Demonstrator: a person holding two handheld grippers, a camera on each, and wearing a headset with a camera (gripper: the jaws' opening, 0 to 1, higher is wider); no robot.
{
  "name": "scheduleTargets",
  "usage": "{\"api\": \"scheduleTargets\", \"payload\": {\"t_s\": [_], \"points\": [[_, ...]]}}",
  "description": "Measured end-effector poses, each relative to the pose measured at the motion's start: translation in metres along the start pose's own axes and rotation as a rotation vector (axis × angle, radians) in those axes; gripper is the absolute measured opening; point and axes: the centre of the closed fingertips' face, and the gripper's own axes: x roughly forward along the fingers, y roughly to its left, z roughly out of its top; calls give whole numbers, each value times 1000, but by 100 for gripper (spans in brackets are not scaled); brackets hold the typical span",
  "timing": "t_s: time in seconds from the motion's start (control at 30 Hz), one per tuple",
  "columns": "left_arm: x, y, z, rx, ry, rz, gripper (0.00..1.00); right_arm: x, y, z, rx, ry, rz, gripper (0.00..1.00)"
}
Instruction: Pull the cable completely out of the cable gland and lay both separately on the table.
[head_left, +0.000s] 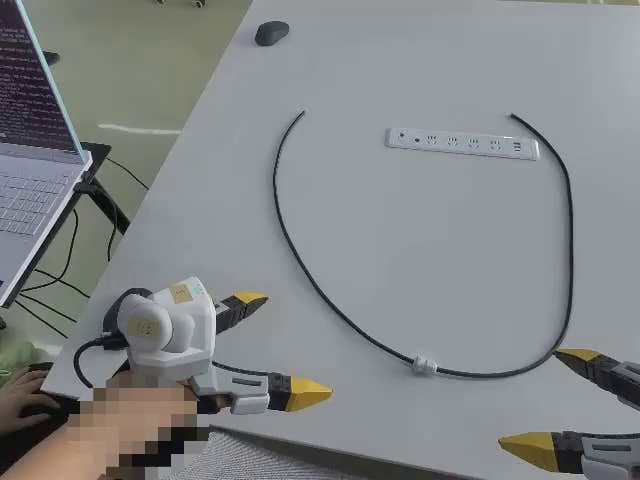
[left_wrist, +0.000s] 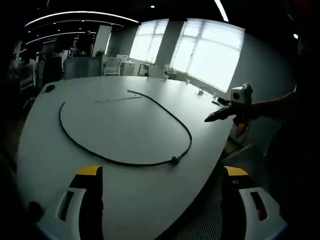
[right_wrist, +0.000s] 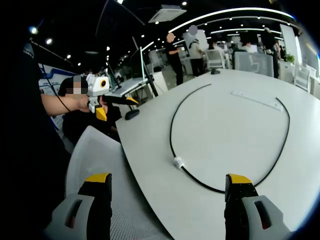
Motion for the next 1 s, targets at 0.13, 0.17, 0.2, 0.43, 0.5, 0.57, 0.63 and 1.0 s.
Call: {"api": "scheduleTargets", "payload": {"t_s": [0.13, 0.17, 0.2, 0.43, 0.5, 0.57, 0.63, 1.0], "points": [[-1, -1, 1, -7, -5, 6, 98, 1, -1, 1, -5, 0, 2, 93], [-1, -1, 2, -8, -7, 7, 97, 1, -1, 2, -5, -1, 3, 93], [-1, -1, 3, -10, -11, 9, 97, 1, -1, 2, -4, -1, 4, 93], [-4, 0, 5, -17, -19, 19, 96, 1, -3, 0, -9, 5, 1, 93], [-4, 0, 6, -17, -21, 21, 96, 0, -4, -1, -11, 8, -1, 93], [-4, 0, 6, -16, -21, 21, 96, 0, -5, 0, -8, 6, -5, 94], [-4, -1, 7, -12, -20, 20, 96, 0, -7, 1, -5, 7, -12, 94], [-2, -5, -4, 17, 16, 16, 96, 19, -9, 2, -104, 76, 11, 87]]}}
